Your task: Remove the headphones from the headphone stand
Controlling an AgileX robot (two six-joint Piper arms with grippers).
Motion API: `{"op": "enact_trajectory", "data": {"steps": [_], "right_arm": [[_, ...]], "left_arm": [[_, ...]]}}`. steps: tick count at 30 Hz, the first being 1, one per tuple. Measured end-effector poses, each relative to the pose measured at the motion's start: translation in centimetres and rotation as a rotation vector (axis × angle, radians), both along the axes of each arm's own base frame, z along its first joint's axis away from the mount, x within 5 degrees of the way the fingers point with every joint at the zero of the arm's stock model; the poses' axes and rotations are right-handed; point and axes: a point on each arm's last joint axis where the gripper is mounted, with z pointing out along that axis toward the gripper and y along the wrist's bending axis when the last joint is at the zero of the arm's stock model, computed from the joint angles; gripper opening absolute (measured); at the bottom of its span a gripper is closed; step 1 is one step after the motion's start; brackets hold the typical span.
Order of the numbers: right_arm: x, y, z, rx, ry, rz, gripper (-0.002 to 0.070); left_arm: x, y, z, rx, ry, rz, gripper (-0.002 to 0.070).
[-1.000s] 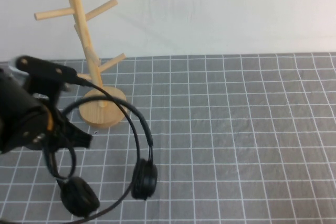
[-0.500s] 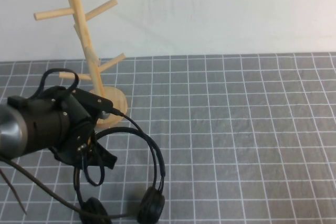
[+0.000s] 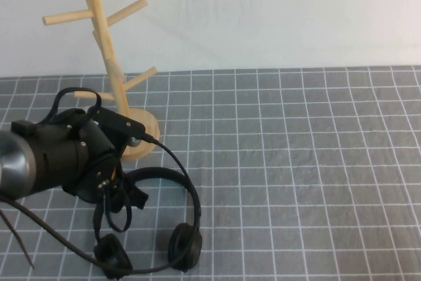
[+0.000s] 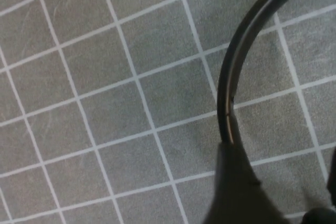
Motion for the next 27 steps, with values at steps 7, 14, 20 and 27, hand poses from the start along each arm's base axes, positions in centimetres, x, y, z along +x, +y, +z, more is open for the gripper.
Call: {"op": "enact_trajectory", "data": {"steps": [7, 14, 20, 27], "right_arm": [[0.0, 0.0, 0.0, 0.000, 0.000, 0.000, -0.0006], [0.0, 0.0, 0.0, 0.000, 0.000, 0.000, -0.0006], [0.0, 0.0, 0.0, 0.000, 0.000, 0.000, -0.0006], [0.0, 0.0, 0.0, 0.000, 0.000, 0.000, -0.0006]], "left_arm": [[-1.1, -0.4, 2.6, -0.027, -0.062, -0.021, 0.0362], [-5.1, 0.4, 10.7, -0.168, -0.285, -0.064, 0.0193], [-9.6, 3.5, 16.2, -0.280, -0.439, -0.031, 0.0033], [-14.1, 6.8, 18.1, -0.373, -0.461, 0.050, 0.0000]]}}
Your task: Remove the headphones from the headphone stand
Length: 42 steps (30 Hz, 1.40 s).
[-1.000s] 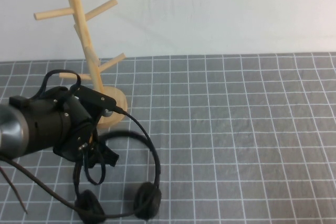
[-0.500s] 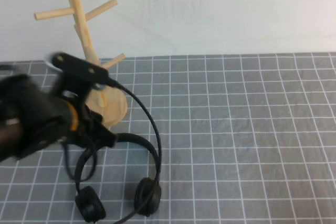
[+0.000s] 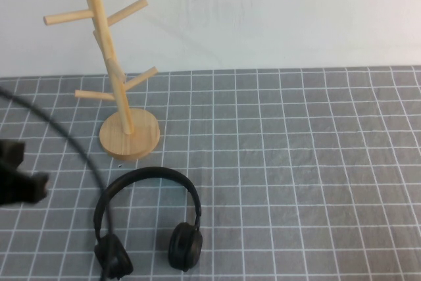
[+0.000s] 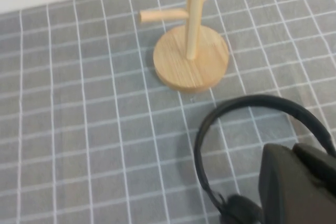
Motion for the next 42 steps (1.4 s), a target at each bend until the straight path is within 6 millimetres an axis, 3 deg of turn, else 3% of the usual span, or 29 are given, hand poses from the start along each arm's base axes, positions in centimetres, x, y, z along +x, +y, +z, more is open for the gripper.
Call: {"op": "enact_trajectory", "data": {"steps": [11, 18, 23, 30, 42], "right_arm": [[0.0, 0.0, 0.0, 0.000, 0.000, 0.000, -0.0006], [0.0, 0.0, 0.0, 0.000, 0.000, 0.000, -0.0006], [0.0, 0.0, 0.0, 0.000, 0.000, 0.000, -0.0006], [0.0, 0.0, 0.0, 0.000, 0.000, 0.000, -0.0006], [0.0, 0.0, 0.0, 0.000, 0.000, 0.000, -0.0006]], "left_arm": [[-6.5, 3.6, -4.3, -0.227, -0.013, -0.007, -0.0002], [-11.0, 6.5, -4.7, -0.310, -0.123, -0.071, -0.0003], [-13.3, 8.4, -4.3, -0.387, -0.301, -0.087, -0.0003], [-13.5, 8.8, -2.6, -0.424, -0.536, -0.120, -0.0003], [-13.4, 9.0, -3.0, -0.396, -0.499, -0.100, -0.0003]]}}
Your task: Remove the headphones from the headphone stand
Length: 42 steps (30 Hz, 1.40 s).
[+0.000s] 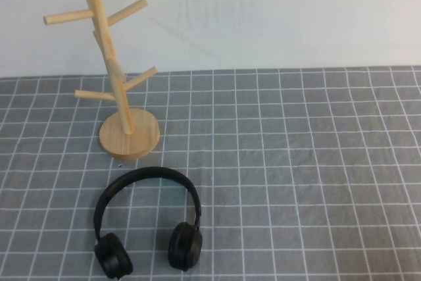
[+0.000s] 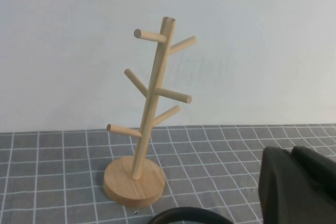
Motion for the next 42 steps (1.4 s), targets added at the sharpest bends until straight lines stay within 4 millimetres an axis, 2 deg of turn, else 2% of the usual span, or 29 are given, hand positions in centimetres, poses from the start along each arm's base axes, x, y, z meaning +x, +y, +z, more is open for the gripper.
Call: {"op": "enact_trajectory", "data": {"steps": [5, 13, 17, 23, 27, 33, 42], "right_arm": [[0.0, 0.0, 0.0, 0.000, 0.000, 0.000, -0.0006], [0.0, 0.0, 0.0, 0.000, 0.000, 0.000, -0.0006], [0.0, 0.0, 0.0, 0.000, 0.000, 0.000, -0.0006], [0.0, 0.0, 0.0, 0.000, 0.000, 0.000, -0.0006], [0.0, 0.0, 0.0, 0.000, 0.000, 0.000, -0.0006], [0.0, 0.0, 0.0, 0.000, 0.000, 0.000, -0.0006], [0.0, 0.0, 0.0, 0.000, 0.000, 0.000, -0.0006]], "left_arm": [[0.2, -0.1, -0.3, 0.007, 0.008, 0.000, -0.0003], [1.6, -1.7, -3.9, 0.041, 0.084, 0.093, -0.0003], [2.7, -2.6, -5.9, 0.143, 0.031, 0.125, -0.0003], [3.6, -3.3, -7.9, 0.337, -0.041, 0.140, -0.0003], [4.3, -3.5, -10.4, 0.395, 0.013, 0.129, -0.0003], [4.9, -3.8, -15.2, 0.350, 0.166, 0.109, -0.0003], [5.1, -4.1, -15.4, 0.284, 0.149, 0.096, -0.0003]]}}
